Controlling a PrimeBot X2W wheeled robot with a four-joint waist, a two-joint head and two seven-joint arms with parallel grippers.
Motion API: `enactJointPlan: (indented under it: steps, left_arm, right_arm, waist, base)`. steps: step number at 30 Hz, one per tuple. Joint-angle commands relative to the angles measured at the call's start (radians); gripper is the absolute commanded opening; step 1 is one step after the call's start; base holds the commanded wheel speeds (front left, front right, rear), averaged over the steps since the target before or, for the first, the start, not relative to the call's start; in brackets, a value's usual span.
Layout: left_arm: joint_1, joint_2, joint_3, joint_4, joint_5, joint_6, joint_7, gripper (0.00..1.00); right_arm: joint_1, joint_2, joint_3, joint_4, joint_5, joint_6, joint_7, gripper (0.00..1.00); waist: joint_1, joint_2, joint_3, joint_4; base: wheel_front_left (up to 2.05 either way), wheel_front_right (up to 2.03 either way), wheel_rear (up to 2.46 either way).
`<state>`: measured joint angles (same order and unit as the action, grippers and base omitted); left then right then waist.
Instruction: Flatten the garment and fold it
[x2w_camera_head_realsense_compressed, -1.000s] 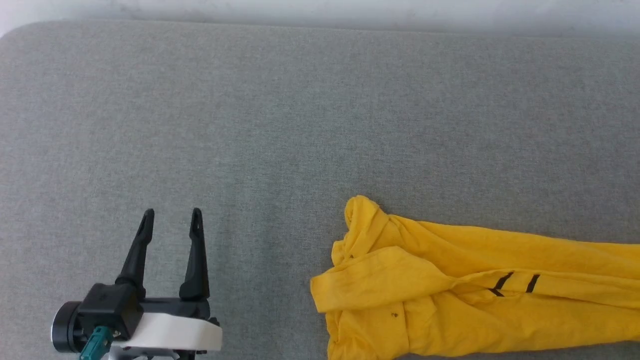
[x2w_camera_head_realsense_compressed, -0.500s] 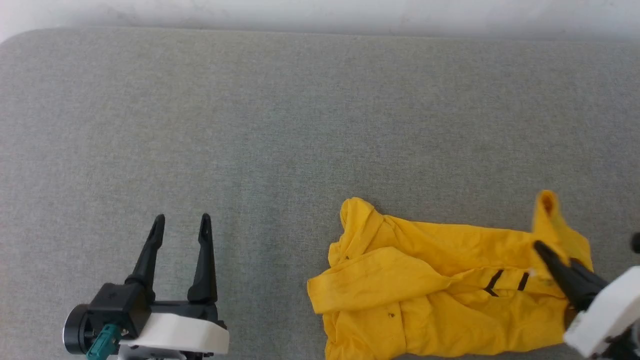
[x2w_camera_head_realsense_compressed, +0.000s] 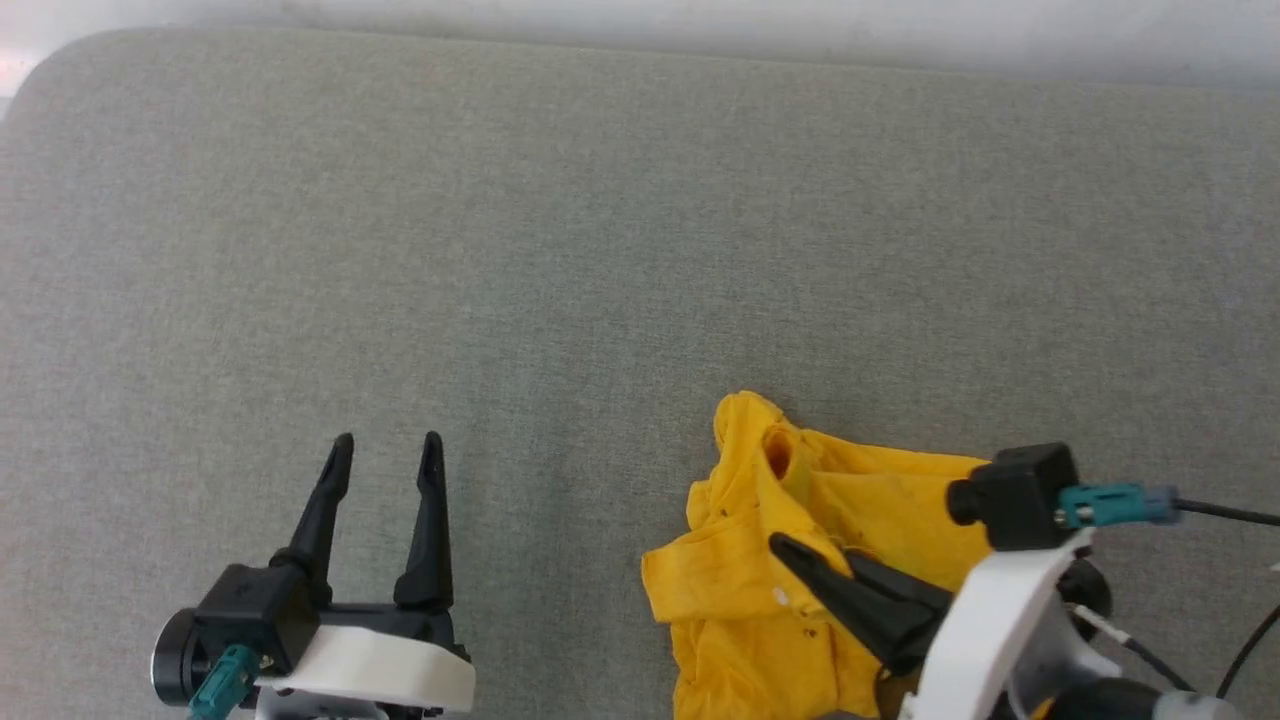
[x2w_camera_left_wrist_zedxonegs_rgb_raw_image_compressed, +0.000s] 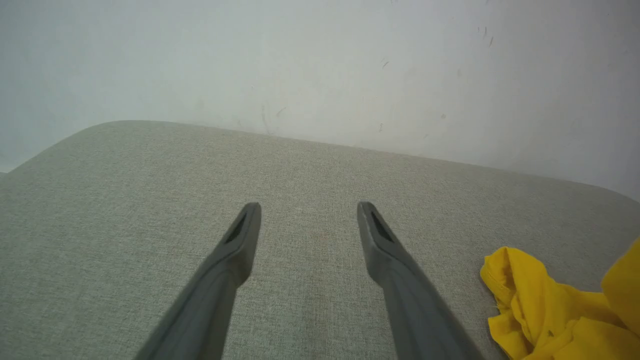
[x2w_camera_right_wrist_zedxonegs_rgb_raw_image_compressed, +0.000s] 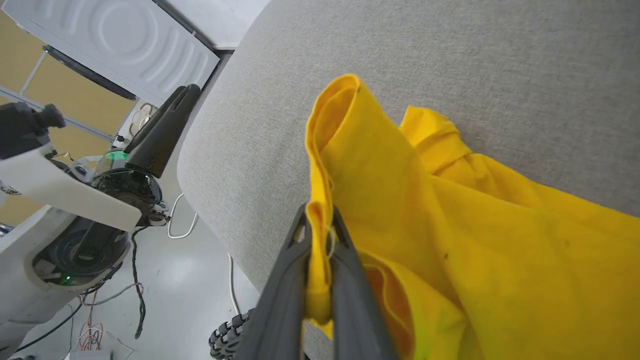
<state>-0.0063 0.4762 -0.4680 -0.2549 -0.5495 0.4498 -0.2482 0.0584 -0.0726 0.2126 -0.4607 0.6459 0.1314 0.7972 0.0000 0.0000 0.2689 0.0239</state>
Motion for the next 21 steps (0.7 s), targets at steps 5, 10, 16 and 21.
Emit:
enactJointPlan:
  steps: [5,10,16,21]
  left_arm:
    - [-0.031,-0.019,-0.006,0.018,-0.006,-0.018,-0.008,1.00]
    - [-0.039,-0.034,-0.006,0.035,-0.006,-0.028,-0.010,1.00]
    - [-0.046,-0.049,-0.011,0.053,-0.006,-0.040,-0.011,1.00]
    - [-0.047,-0.052,-0.014,0.069,-0.011,-0.050,-0.011,1.00]
  right_arm:
    - [-0.052,0.012,0.055,0.078,-0.060,-0.001,-0.043,0.00]
    - [-0.082,0.017,0.062,0.217,-0.142,-0.001,-0.053,0.00]
    - [-0.117,0.021,0.079,0.369,-0.206,-0.001,-0.067,1.00]
    - [-0.140,0.022,0.100,0.414,-0.201,-0.001,-0.089,1.00]
  waist:
    - [0.0000,0.0000,0.024,0.031]
    - [0.0000,0.0000,0.030,0.041]
    - [0.0000,0.0000,0.025,0.045]
    - [0.0000,0.0000,0.015,0.034]
  base:
    - [0.00,0.00,0.00]
    - [0.00,0.00,0.00]
    - [0.00,0.00,0.00]
    - [0.00,0.00,0.00]
